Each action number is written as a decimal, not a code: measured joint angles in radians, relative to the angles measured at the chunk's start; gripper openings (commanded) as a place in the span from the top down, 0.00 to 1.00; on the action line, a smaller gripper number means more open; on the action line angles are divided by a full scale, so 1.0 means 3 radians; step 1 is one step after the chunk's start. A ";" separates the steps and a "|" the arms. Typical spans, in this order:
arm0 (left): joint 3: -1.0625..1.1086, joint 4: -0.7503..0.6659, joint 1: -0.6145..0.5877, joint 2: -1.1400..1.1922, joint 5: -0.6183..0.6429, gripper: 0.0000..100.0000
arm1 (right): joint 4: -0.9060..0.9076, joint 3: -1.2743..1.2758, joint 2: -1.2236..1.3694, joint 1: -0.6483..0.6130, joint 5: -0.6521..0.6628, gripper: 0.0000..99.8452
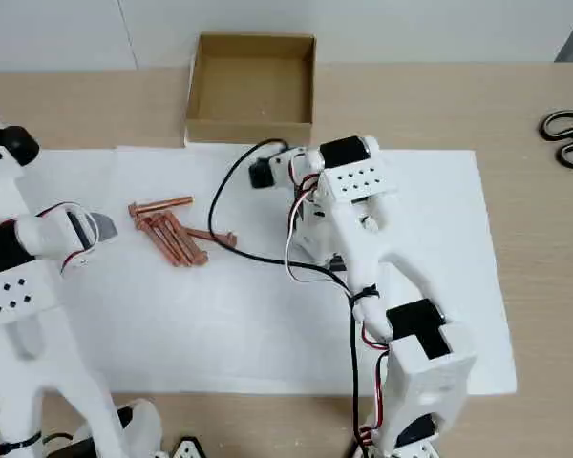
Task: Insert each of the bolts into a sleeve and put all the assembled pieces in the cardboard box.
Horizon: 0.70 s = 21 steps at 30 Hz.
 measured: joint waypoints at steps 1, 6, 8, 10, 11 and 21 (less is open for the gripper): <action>0.0000 0.0000 0.0000 0.0000 0.0000 0.73 | 0.0010 0.0000 0.0000 0.0020 0.0169 0.73; 0.0000 0.0000 0.0000 0.0000 0.0000 0.73 | 0.0020 0.0000 0.0000 0.0026 0.0793 0.72; 0.0000 0.0000 0.0000 0.0000 0.0000 0.73 | 0.0020 0.0000 0.0015 0.0041 0.0982 0.72; 0.0000 0.0000 -0.0005 0.0000 0.0000 0.73 | 0.0020 0.0000 0.0041 0.0046 0.1084 0.72; 0.0000 0.0000 -0.0005 0.0000 0.0000 0.73 | 0.0020 0.0000 0.0072 0.0041 0.1120 0.73; 0.0000 0.0000 -0.0005 0.0000 0.0000 0.73 | -0.0082 -0.0005 0.0583 0.0010 0.1161 0.73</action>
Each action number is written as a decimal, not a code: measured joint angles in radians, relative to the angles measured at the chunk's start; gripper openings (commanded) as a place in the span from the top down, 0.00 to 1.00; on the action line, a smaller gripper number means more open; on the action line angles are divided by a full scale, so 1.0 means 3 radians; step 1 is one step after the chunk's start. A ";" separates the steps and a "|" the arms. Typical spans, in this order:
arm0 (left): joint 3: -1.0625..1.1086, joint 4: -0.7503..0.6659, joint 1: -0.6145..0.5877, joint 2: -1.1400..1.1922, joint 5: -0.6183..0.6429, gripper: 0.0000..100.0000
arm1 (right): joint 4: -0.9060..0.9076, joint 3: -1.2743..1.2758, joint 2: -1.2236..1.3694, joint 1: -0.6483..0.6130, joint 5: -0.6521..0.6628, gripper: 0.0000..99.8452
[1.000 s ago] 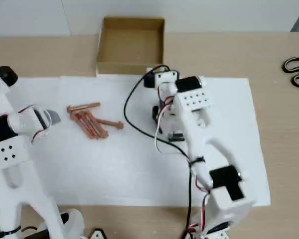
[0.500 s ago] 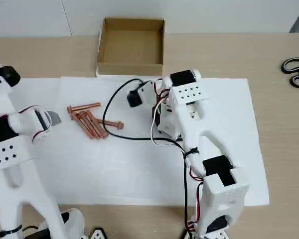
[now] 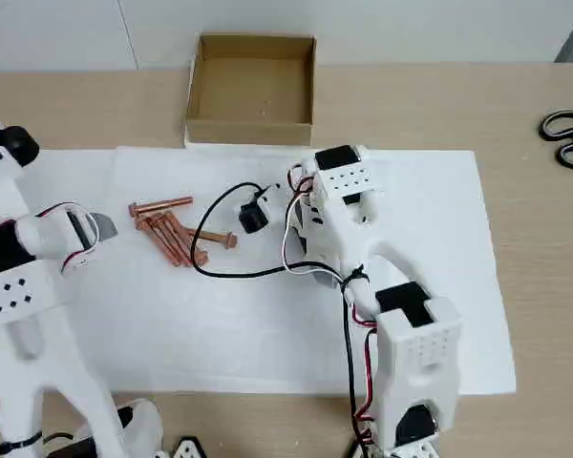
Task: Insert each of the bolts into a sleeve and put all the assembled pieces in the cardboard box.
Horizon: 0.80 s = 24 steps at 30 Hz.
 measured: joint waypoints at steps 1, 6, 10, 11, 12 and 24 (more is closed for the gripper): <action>0.0000 0.0000 0.0000 0.0000 0.0000 0.73 | -0.0015 0.0000 0.0026 0.0000 0.0000 0.73; 0.0000 0.0000 0.0000 0.0000 0.0000 0.73 | -0.0051 -0.0026 0.0113 0.0000 0.0000 0.77; 0.0000 0.0000 0.0000 0.0000 0.0000 0.73 | -0.0087 -0.0128 0.0189 0.0026 0.0000 0.90; 0.0000 0.0000 0.0000 0.0000 0.0000 0.73 | -0.0102 -0.0133 0.0199 0.0031 0.0000 0.93; 0.0000 0.0000 0.0000 0.0000 0.0000 0.73 | -0.0113 -0.0133 0.0205 0.0036 0.0000 0.96; 0.0000 0.0000 0.0000 0.0000 0.0000 0.73 | 0.0046 -0.0338 0.0327 0.0148 -0.0005 0.99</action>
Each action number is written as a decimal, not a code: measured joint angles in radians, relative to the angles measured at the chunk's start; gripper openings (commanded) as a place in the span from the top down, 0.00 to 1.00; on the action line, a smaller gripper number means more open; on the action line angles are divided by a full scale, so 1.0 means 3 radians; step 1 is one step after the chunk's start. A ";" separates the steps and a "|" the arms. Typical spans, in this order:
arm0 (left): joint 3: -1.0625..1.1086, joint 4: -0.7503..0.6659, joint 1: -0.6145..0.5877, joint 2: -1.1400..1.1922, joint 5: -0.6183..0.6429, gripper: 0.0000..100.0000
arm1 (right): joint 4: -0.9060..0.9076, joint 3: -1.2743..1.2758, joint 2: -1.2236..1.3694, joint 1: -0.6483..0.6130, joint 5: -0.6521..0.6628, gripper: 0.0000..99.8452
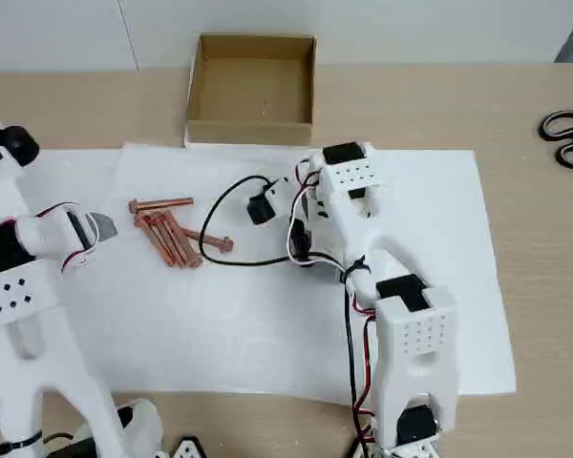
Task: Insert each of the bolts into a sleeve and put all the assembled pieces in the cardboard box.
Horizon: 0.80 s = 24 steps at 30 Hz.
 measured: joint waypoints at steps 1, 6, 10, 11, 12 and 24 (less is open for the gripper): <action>0.0000 0.0000 0.0000 0.0000 0.0000 0.73 | 0.0020 -0.0051 0.0005 0.0036 -0.0020 0.99; 0.0000 0.0000 0.0000 0.0000 0.0000 0.73 | 0.0056 -0.0256 0.0010 0.0225 -0.0276 0.99; 0.0000 0.0000 0.0000 0.0000 0.0000 0.73 | 0.0056 -0.0286 0.0010 0.0240 -0.0629 0.99; 0.0000 0.0000 0.0000 0.0000 0.0000 0.73 | 0.0056 -0.0286 0.0010 0.0235 -0.0736 0.99; 0.0000 0.0000 0.0000 0.0000 0.0000 0.73 | 0.0056 -0.0286 0.0010 0.0235 -0.0844 0.99; 0.0000 0.0000 0.0000 0.0000 0.0000 0.73 | 0.0056 -0.0286 0.0036 0.0256 -0.1846 0.86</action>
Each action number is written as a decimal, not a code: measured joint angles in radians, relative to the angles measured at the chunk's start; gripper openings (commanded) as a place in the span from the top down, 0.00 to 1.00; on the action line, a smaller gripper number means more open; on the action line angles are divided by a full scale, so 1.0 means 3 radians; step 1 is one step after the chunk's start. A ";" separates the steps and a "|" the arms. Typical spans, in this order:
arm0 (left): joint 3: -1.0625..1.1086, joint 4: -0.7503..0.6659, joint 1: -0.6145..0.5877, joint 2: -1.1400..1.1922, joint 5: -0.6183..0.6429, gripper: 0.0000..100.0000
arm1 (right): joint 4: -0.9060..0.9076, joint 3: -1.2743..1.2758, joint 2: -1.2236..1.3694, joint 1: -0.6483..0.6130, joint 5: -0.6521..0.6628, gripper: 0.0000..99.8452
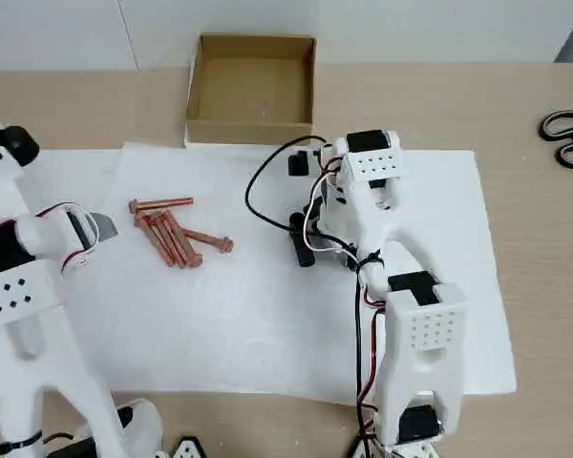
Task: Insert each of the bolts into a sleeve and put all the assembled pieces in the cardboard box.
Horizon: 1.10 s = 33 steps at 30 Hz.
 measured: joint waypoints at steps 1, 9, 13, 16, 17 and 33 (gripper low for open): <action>0.0000 0.0000 0.0000 0.0000 0.0000 0.73 | 0.0000 0.0000 0.0000 0.0000 -0.0026 0.85; 0.0000 0.0000 0.0000 0.0000 0.0000 0.73 | 0.0010 0.0000 0.0000 0.0005 -0.0041 0.85; 0.0000 0.0000 0.0000 0.0000 0.0000 0.73 | 0.0010 0.0000 0.0000 -0.0010 -0.0026 0.85; 0.0005 0.0000 0.0000 0.0000 0.0000 0.73 | 0.0010 0.0000 0.0000 -0.0005 -0.0026 0.85; 0.0005 0.0000 0.0000 0.0000 0.0000 0.73 | 0.0010 0.0000 0.0000 -0.0005 -0.0026 0.85; 0.0005 0.0000 0.0000 0.0000 0.0000 0.73 | -0.0072 -0.0041 0.0215 -0.0031 0.0113 0.85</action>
